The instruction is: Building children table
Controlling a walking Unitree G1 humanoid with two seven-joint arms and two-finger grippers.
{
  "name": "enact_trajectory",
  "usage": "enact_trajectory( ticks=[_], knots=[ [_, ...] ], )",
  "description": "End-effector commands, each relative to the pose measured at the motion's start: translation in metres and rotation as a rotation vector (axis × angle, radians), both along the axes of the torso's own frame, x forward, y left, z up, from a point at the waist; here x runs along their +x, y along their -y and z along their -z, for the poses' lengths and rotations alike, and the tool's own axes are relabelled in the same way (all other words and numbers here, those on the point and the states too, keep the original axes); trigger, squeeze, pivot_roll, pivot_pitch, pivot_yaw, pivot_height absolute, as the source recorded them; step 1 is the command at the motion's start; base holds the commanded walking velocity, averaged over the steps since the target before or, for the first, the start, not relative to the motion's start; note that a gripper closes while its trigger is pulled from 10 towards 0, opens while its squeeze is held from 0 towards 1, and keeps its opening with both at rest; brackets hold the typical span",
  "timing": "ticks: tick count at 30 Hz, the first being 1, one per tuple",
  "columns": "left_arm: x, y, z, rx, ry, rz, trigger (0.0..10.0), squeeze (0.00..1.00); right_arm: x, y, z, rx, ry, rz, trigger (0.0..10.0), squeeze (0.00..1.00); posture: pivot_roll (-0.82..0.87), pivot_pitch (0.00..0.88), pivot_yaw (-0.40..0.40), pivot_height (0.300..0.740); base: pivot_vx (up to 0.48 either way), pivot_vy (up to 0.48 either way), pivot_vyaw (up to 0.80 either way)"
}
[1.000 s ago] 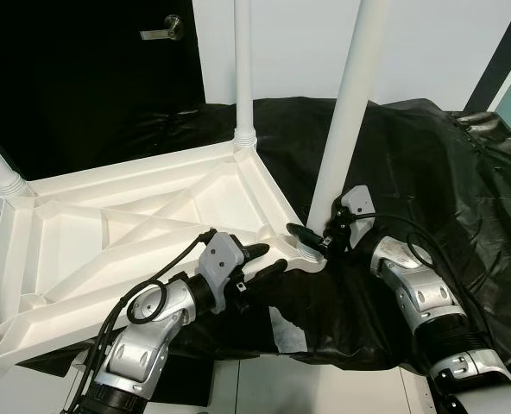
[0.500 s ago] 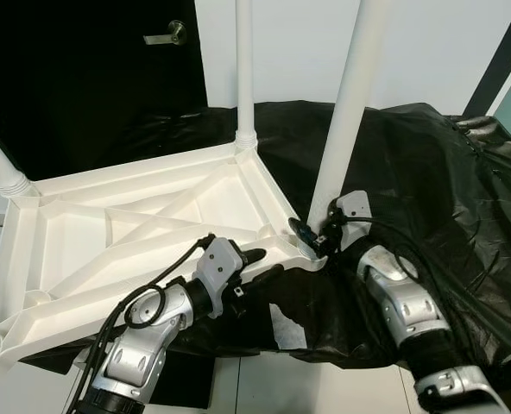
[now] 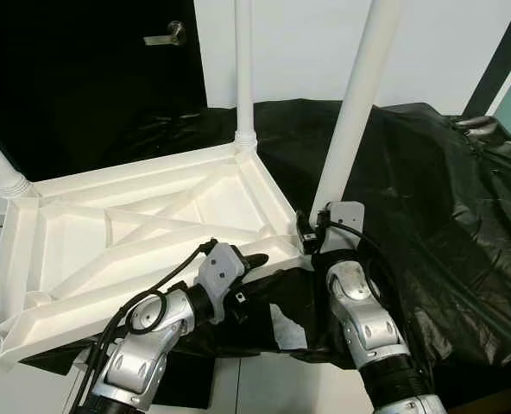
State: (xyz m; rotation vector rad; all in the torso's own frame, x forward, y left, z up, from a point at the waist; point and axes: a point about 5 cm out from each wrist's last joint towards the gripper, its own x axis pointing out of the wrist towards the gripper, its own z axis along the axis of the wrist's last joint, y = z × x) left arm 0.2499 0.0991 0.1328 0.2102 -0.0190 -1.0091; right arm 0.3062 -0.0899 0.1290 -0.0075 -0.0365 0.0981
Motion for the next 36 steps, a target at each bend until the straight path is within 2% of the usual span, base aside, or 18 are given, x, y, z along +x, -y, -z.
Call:
enact_trajectory(
  ticks=[1,7,8,9,10,11,13,14,17,20,21,23,24,25,26,31,36],
  knots=[
    [-0.002,0.002,0.001,0.007,-0.006,0.008,10.0,0.00,-0.006,0.001,0.020,-0.009,-0.101,0.009,10.0,0.00,-0.01,0.000,-0.005,0.740,0.000,0.000,0.00],
    [-0.001,-0.001,-0.001,0.009,-0.007,0.009,10.0,0.00,-0.007,0.000,0.015,-0.008,-0.073,0.033,10.0,0.00,-0.01,0.000,0.008,0.740,0.000,0.000,0.00],
    [-0.001,-0.001,-0.001,0.010,-0.006,0.009,10.0,0.00,-0.006,0.001,0.013,0.009,-0.067,0.032,10.0,0.89,-0.02,0.000,0.008,0.740,0.000,0.000,0.00],
    [-0.001,-0.001,-0.001,0.010,-0.006,0.009,10.0,0.00,-0.006,0.001,0.013,0.009,-0.067,0.032,10.0,0.89,-0.02,0.000,0.008,0.740,0.000,0.000,0.00],
    [0.000,-0.001,-0.001,0.011,-0.004,0.007,10.0,0.00,-0.006,0.003,0.012,0.038,-0.070,0.025,10.0,1.00,-0.02,0.000,0.007,0.740,0.000,0.000,0.00],
    [0.000,-0.001,-0.001,0.010,-0.003,0.003,10.0,0.00,-0.008,0.005,0.008,0.042,-0.046,-0.021,10.0,1.00,-0.02,0.000,0.009,0.740,0.000,0.000,0.00],
    [0.000,-0.001,-0.001,0.010,-0.003,0.002,10.0,0.00,-0.008,0.005,0.007,0.037,-0.040,-0.033,10.0,1.00,-0.02,0.000,0.009,0.740,0.000,0.000,0.00],
    [0.001,0.000,-0.002,0.007,-0.001,-0.002,10.0,0.00,-0.011,0.009,0.005,0.022,-0.018,-0.117,10.0,1.00,-0.02,0.000,0.005,0.740,0.000,0.000,0.00],
    [0.001,0.000,-0.002,0.005,0.000,-0.005,10.0,0.00,-0.013,0.012,0.003,0.012,-0.003,-0.180,10.0,1.00,-0.02,0.000,0.004,0.740,0.000,0.000,0.00],
    [0.003,-0.001,-0.002,0.001,0.005,-0.018,10.0,0.00,-0.016,0.032,-0.002,-0.033,0.021,-0.333,10.0,1.00,-0.02,0.000,0.002,0.740,0.000,0.000,0.00],
    [0.003,-0.001,-0.002,0.001,0.005,-0.018,10.0,0.00,-0.016,0.032,-0.002,-0.033,0.021,-0.333,10.0,1.00,-0.02,0.000,0.002,0.740,0.000,0.000,0.00],
    [0.005,-0.001,-0.003,-0.002,0.007,-0.022,10.0,0.00,-0.016,0.041,-0.004,-0.071,0.014,-0.431,10.0,1.00,-0.02,0.000,0.003,0.740,0.000,0.000,0.00],
    [0.005,-0.001,-0.003,-0.002,0.007,-0.022,10.0,0.00,-0.016,0.041,-0.004,-0.071,0.014,-0.431,10.0,1.00,-0.02,0.000,0.003,0.740,0.000,0.000,0.00],
    [0.006,0.000,-0.003,0.000,0.009,-0.021,10.0,0.00,-0.013,0.043,-0.005,-0.086,0.005,-0.480,10.0,0.71,-0.03,0.000,0.010,0.740,0.000,0.000,0.00],
    [0.007,0.001,-0.003,0.003,0.012,-0.018,10.0,0.00,-0.010,0.046,-0.006,-0.105,0.000,-0.513,10.0,0.00,-0.03,0.000,0.011,0.740,0.000,0.000,0.00],
    [0.008,0.005,-0.002,0.009,0.016,-0.004,10.0,0.00,0.002,0.050,-0.009,-0.168,-0.007,-0.587,10.0,0.00,-0.03,0.000,0.008,0.740,0.000,0.000,0.00],
    [0.010,0.006,0.000,0.012,0.016,-0.001,10.0,0.00,0.013,0.044,-0.014,-0.200,-0.010,-0.684,10.0,0.00,-0.03,0.000,0.007,0.740,0.000,0.000,0.00]
  ],
)
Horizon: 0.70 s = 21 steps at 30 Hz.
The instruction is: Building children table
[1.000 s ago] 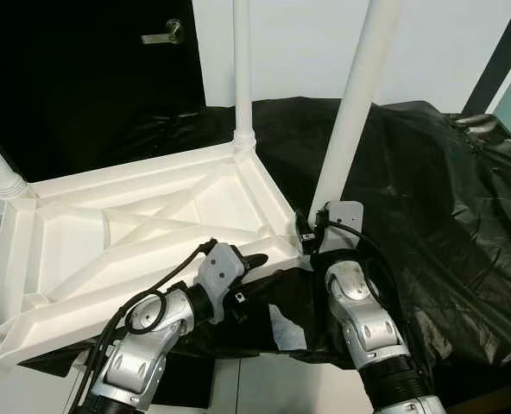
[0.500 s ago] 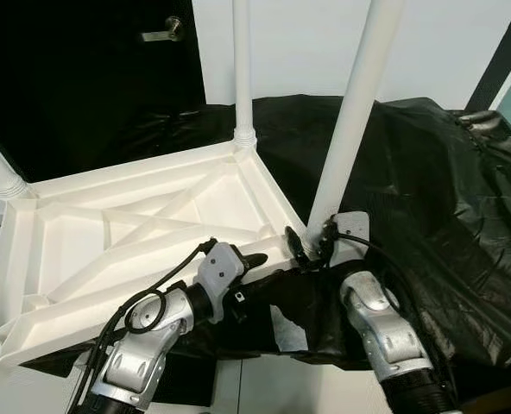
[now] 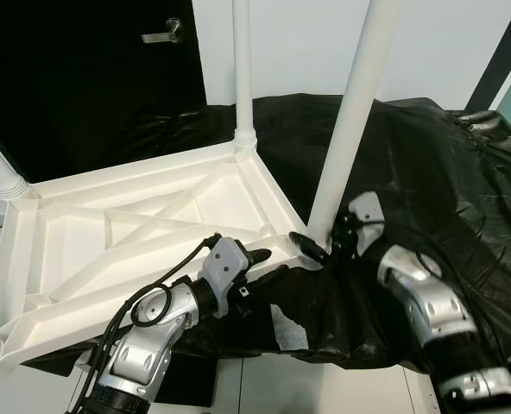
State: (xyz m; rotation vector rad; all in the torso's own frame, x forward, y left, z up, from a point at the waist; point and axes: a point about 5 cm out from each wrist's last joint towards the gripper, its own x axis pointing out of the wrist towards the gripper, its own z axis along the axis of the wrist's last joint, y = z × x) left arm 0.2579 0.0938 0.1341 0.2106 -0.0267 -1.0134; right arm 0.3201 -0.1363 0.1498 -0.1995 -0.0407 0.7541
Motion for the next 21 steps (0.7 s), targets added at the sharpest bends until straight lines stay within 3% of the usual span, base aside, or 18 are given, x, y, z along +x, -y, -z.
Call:
enact_trajectory(
  ticks=[1,4,5,6,17,18,19,21],
  knots=[
    [0.002,0.001,0.001,0.016,0.013,-0.006,10.0,0.00,0.001,-0.007,0.008,-0.014,-0.034,-0.051,10.0,0.00,-0.03,0.000,0.007,0.740,0.000,0.000,0.00],
    [0.003,0.002,0.000,0.014,0.017,-0.006,10.0,0.00,0.002,-0.014,0.012,-0.026,-0.048,-0.088,10.0,0.00,-0.02,0.000,0.006,0.740,0.000,0.000,0.00],
    [0.003,0.003,0.000,0.012,0.018,-0.006,10.0,0.00,0.002,-0.015,0.014,-0.024,-0.054,-0.093,2.6,0.00,-0.02,0.000,0.007,0.740,0.000,0.000,0.00],
    [0.003,0.004,-0.001,0.010,0.019,-0.006,10.0,0.00,0.001,-0.015,0.015,-0.024,-0.056,-0.090,0.0,0.00,-0.02,0.000,0.006,0.740,0.000,0.000,0.00],
    [0.003,0.000,-0.001,0.016,0.021,-0.011,10.0,0.00,-0.002,-0.005,0.027,-0.019,-0.092,-0.038,0.0,0.00,-0.02,0.000,0.011,0.740,0.000,0.000,0.00],
    [0.004,0.000,-0.001,0.017,0.023,-0.010,10.0,0.00,-0.002,-0.004,0.028,-0.015,-0.096,-0.003,2.2,0.00,-0.02,0.000,0.014,0.740,0.000,0.000,0.00],
    [0.005,0.000,-0.001,0.017,0.025,-0.010,10.0,0.00,-0.002,-0.003,0.029,-0.011,-0.095,0.027,10.0,0.00,-0.02,0.000,0.014,0.740,0.000,0.000,0.00],
    [0.005,-0.001,-0.001,0.017,0.025,-0.009,10.0,0.00,-0.002,-0.005,0.030,-0.003,-0.095,0.046,10.0,0.00,-0.02,0.000,0.017,0.740,0.000,0.000,0.00]
  ],
)
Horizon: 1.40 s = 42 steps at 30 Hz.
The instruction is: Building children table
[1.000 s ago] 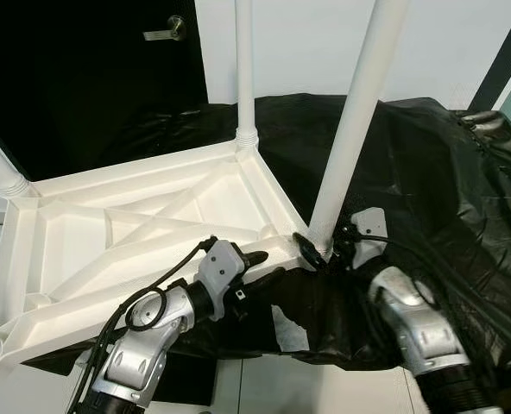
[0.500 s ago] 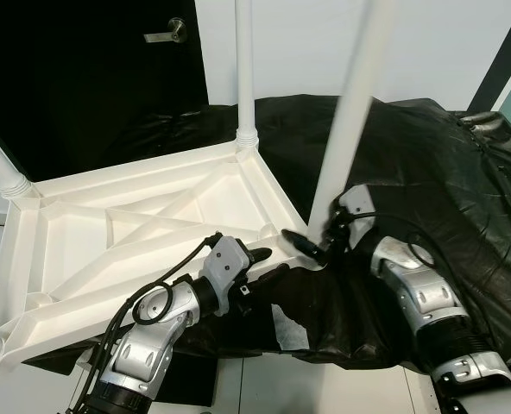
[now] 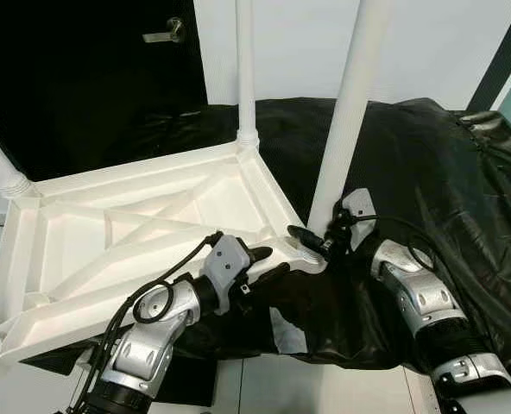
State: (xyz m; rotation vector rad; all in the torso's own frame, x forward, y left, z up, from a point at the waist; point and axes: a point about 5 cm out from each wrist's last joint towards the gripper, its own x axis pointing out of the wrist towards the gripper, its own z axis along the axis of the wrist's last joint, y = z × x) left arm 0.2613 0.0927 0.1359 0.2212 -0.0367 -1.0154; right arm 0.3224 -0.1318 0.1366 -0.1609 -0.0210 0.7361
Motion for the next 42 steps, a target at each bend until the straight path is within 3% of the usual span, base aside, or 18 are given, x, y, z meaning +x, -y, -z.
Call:
enact_trajectory(
  ticks=[1,7,14,19,23,32,33,34,35,38,42],
  knots=[
    [0.001,-0.002,0.000,0.013,0.012,-0.012,10.0,0.00,-0.004,0.000,0.017,-0.031,-0.066,0.025,10.0,0.00,-0.02,0.000,0.017,0.740,0.000,0.000,0.00],
    [0.002,-0.002,-0.001,0.015,0.015,-0.008,10.0,0.00,-0.008,-0.015,0.029,-0.041,-0.080,0.293,10.0,0.00,-0.03,0.000,0.028,0.740,0.000,0.000,0.00],
    [0.002,-0.002,-0.001,0.016,0.014,-0.004,10.0,0.00,-0.012,-0.023,0.036,-0.004,-0.110,0.431,10.0,0.00,-0.04,0.000,0.039,0.740,0.000,0.000,0.00],
    [0.004,-0.003,-0.003,0.023,0.019,0.012,10.0,0.00,-0.015,-0.019,0.041,0.064,-0.124,0.708,10.0,0.00,-0.05,0.000,0.056,0.740,0.000,0.000,0.00],
    [0.006,-0.005,-0.005,0.032,0.025,0.018,10.0,0.00,-0.015,-0.019,0.034,0.116,-0.101,0.756,10.0,0.00,-0.05,0.000,0.059,0.740,0.000,0.000,0.00],
    [0.004,-0.003,-0.003,0.031,0.022,0.022,10.0,0.00,-0.019,-0.023,0.028,0.081,-0.075,0.732,10.0,0.00,-0.04,0.000,0.046,0.740,0.000,0.000,0.00],
    [0.004,-0.003,-0.003,0.030,0.021,0.021,10.0,0.00,-0.019,-0.021,0.028,0.080,-0.068,0.733,10.0,0.24,-0.04,0.000,0.045,0.740,0.000,0.000,0.00],
    [0.003,-0.003,-0.002,0.030,0.019,0.021,10.0,0.00,-0.019,-0.019,0.026,0.081,-0.058,0.726,10.0,0.91,-0.04,0.000,0.043,0.740,0.000,0.000,0.00],
    [0.003,-0.003,-0.002,0.030,0.017,0.020,10.0,0.00,-0.020,-0.016,0.025,0.086,-0.055,0.712,10.0,1.00,-0.04,0.000,0.043,0.740,0.000,0.000,0.00],
    [0.002,-0.003,-0.001,0.030,0.016,0.020,10.0,0.00,-0.020,-0.013,0.024,0.095,-0.052,0.695,10.0,1.00,-0.04,0.000,0.040,0.740,0.000,0.000,0.00],
    [0.002,-0.004,0.000,0.031,0.014,0.017,10.0,0.00,-0.023,-0.008,0.021,0.086,-0.025,0.587,10.0,1.00,-0.04,0.000,0.036,0.740,0.000,0.000,0.00]
  ],
)
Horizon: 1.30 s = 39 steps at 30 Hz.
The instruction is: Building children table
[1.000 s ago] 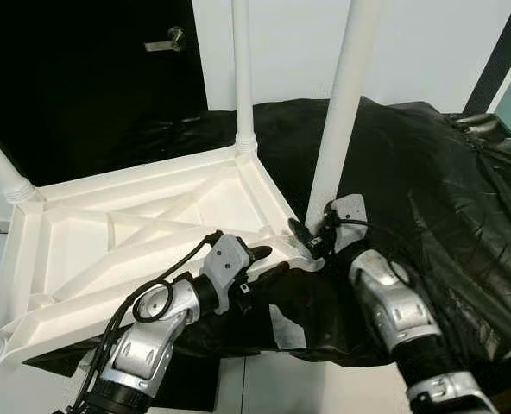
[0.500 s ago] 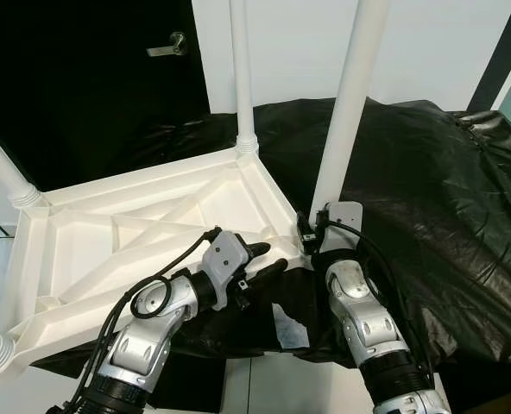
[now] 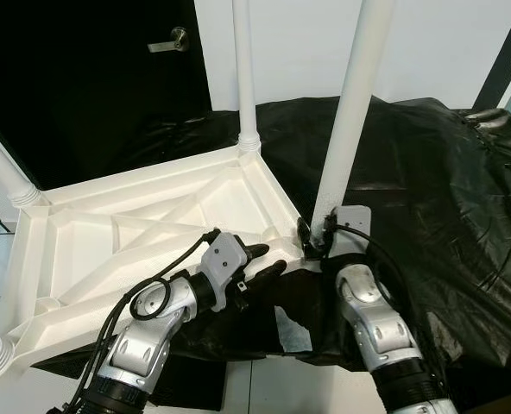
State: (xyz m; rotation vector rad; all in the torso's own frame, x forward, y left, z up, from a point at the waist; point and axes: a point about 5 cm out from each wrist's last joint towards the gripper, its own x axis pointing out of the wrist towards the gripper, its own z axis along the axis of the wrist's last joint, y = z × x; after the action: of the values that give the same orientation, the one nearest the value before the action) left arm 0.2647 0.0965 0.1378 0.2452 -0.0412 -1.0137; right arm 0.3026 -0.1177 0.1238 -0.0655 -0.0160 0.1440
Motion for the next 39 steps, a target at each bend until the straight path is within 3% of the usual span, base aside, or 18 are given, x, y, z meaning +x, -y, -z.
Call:
enact_trajectory(
  ticks=[1,5,6,8,9,13,19,27,28,29,30,39],
  knots=[
    [-0.001,0.000,0.002,0.013,-0.003,0.017,10.0,0.00,-0.004,0.010,0.006,-0.005,-0.025,-0.040,10.0,1.00,-0.05,0.000,0.037,0.740,0.000,0.000,0.00],
    [-0.002,0.001,0.003,0.011,-0.005,0.018,10.0,0.00,-0.008,0.017,0.004,-0.012,-0.008,-0.166,10.0,1.00,-0.05,0.000,0.040,0.740,0.000,0.000,0.00],
    [-0.002,0.001,0.003,0.010,-0.005,0.020,10.0,0.00,-0.009,0.018,0.003,-0.022,-0.005,-0.213,10.0,0.95,-0.05,0.000,0.044,0.740,0.000,0.000,0.00],
    [-0.001,0.001,0.003,0.010,-0.005,0.021,10.0,0.00,-0.009,0.019,0.003,-0.029,-0.005,-0.240,10.0,0.95,-0.06,0.000,0.045,0.740,0.000,0.000,0.00],
    [-0.001,0.001,0.002,0.010,-0.006,0.023,10.0,0.00,-0.008,0.020,0.001,-0.043,-0.001,-0.302,10.0,0.00,-0.06,0.000,0.050,0.740,0.000,0.000,0.00],
    [-0.001,0.001,0.002,0.012,-0.006,0.026,10.0,0.00,-0.005,0.021,-0.004,-0.069,0.019,-0.346,10.0,0.00,-0.06,0.000,0.052,0.740,0.000,0.000,0.00],
    [0.000,0.001,0.001,0.011,-0.003,0.027,10.0,0.00,0.005,0.019,-0.016,-0.101,0.035,-0.514,10.0,0.00,-0.05,0.000,0.052,0.740,0.000,0.000,0.00],
    [0.000,0.000,-0.001,0.010,0.000,0.019,10.0,0.00,0.008,0.014,-0.015,-0.154,0.018,-0.631,9.9,0.00,-0.04,0.000,0.055,0.740,0.000,0.000,0.00],
    [-0.001,-0.001,-0.001,0.010,0.001,0.017,10.0,0.00,0.008,0.013,-0.014,-0.165,0.012,-0.649,3.5,0.00,-0.04,0.000,0.056,0.740,0.000,0.000,0.00],
    [-0.001,-0.001,-0.001,0.010,0.001,0.017,10.0,0.00,0.008,0.013,-0.014,-0.165,0.012,-0.649,3.5,0.00,-0.04,0.000,0.056,0.740,0.000,0.000,0.00],
    [-0.001,-0.001,-0.001,0.010,0.000,0.016,10.0,0.00,0.009,0.013,-0.013,-0.180,0.011,-0.662,0.0,0.00,-0.03,0.000,0.055,0.740,0.000,0.000,0.00],
    [0.000,-0.004,-0.002,0.012,0.001,0.004,10.0,0.00,0.012,0.019,-0.012,-0.176,0.000,-0.653,0.0,0.00,-0.02,0.000,0.057,0.740,0.000,0.000,0.00]
  ],
)
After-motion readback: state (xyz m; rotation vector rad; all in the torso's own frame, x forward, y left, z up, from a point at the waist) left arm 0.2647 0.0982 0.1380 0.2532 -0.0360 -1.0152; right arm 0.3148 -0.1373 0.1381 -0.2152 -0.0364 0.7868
